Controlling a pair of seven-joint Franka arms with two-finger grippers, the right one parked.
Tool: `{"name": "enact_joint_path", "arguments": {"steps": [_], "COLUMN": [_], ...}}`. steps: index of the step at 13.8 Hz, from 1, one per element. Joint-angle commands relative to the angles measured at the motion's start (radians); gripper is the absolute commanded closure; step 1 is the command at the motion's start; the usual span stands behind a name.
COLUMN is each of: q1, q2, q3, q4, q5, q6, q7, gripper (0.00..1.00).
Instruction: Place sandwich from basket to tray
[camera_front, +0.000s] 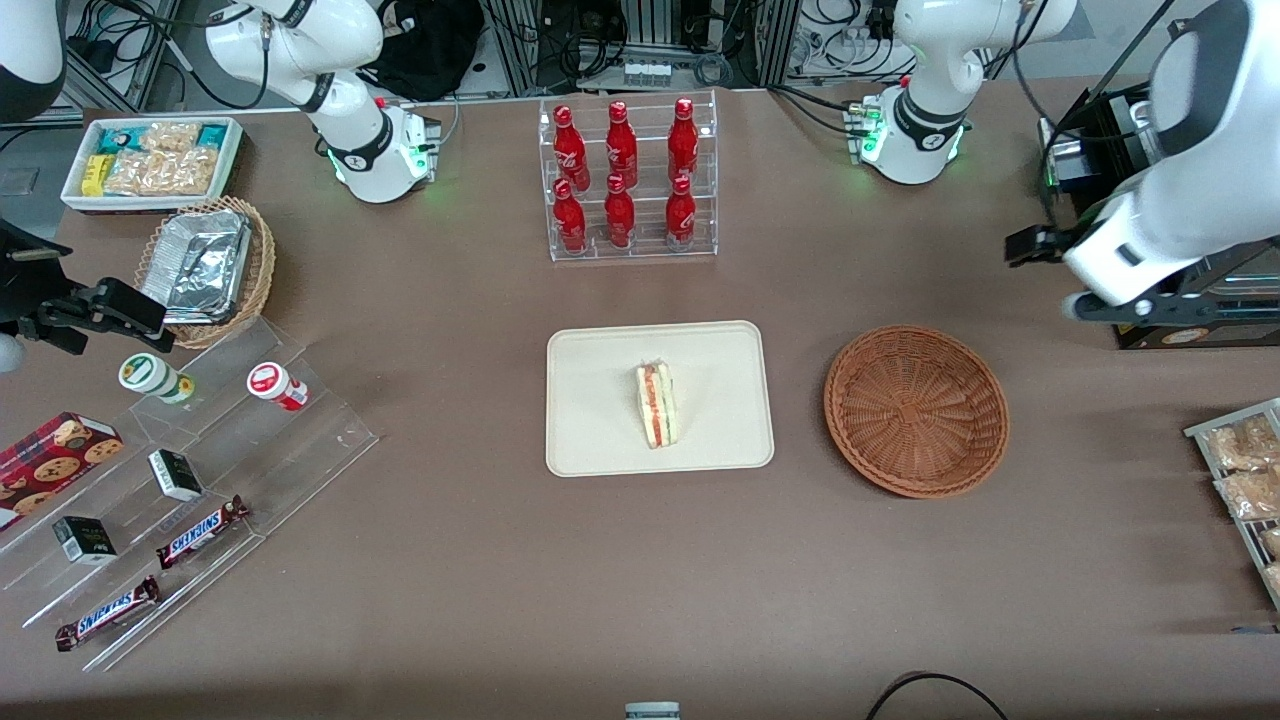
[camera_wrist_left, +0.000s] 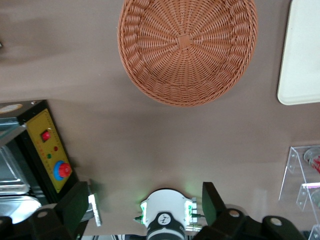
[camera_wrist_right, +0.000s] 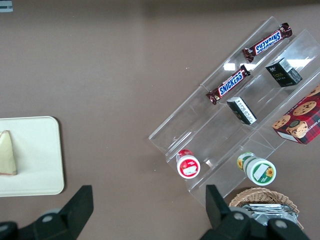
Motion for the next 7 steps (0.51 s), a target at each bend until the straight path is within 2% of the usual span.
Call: {"name": "enact_joint_path", "arguments": {"steps": [1,7], "q1": [0.004,0.002], "q2": [-0.006,-0.017], "q3": [0.043,0.069], "q4": [0.061,0.1], "q5": [-0.014,-0.013], "q6": [-0.051,-0.022], "q7": [0.069,0.057], "gripper": [0.0,0.0]}}
